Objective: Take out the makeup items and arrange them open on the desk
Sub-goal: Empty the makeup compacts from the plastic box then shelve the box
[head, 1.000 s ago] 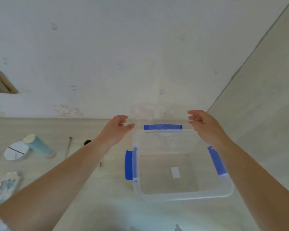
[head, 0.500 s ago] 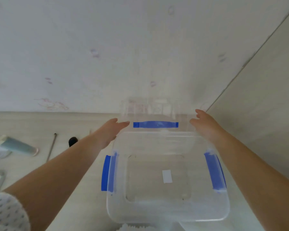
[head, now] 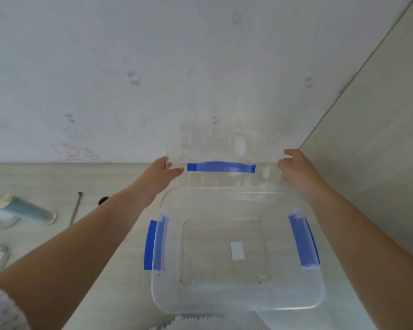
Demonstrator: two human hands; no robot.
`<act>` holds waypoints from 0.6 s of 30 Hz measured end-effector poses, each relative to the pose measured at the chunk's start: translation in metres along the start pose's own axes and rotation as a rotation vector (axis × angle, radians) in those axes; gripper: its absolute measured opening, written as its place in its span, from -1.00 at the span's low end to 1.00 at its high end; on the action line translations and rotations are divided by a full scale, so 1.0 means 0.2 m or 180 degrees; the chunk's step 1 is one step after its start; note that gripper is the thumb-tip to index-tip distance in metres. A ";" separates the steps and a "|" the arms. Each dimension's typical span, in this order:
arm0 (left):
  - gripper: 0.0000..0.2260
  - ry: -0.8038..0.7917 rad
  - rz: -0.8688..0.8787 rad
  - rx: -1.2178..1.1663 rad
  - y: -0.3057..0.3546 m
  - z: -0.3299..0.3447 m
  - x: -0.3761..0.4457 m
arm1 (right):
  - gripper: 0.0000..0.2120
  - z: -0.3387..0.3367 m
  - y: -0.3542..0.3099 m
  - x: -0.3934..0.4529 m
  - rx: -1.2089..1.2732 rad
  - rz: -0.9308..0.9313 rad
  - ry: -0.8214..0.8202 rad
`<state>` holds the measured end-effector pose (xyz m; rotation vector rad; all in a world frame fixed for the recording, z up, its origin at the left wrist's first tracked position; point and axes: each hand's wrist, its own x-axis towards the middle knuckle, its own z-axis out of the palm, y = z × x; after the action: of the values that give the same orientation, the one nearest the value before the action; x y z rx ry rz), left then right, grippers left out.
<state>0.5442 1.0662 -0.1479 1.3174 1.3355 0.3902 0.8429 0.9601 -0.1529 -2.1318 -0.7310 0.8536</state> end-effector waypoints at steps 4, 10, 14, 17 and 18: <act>-0.30 0.0137 0.0566 0.0459 0.04 -0.04 -0.10 | -0.63 -0.08 -0.05 -0.10 0.0546 -0.0209 0.0344; -0.30 0.0277 0.1112 0.0768 0.03 -0.12 -0.30 | -0.75 -0.17 -0.09 -0.36 0.1060 -0.0633 0.0443; -0.34 0.0205 0.1379 0.0302 -0.02 -0.15 -0.46 | -0.77 -0.18 -0.08 -0.55 0.1712 -0.0834 0.0525; -0.47 0.0181 0.1648 -0.0055 -0.06 -0.14 -0.58 | -0.82 -0.20 -0.06 -0.69 0.2035 -0.0917 0.0589; -0.52 0.0202 0.1701 -0.0100 -0.08 -0.13 -0.61 | -0.82 -0.21 -0.04 -0.73 0.2124 -0.0920 0.0599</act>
<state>0.4785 0.9715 -0.0959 1.6401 1.0071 0.8190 0.7825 0.8454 -0.0747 -1.4450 -0.5386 0.6156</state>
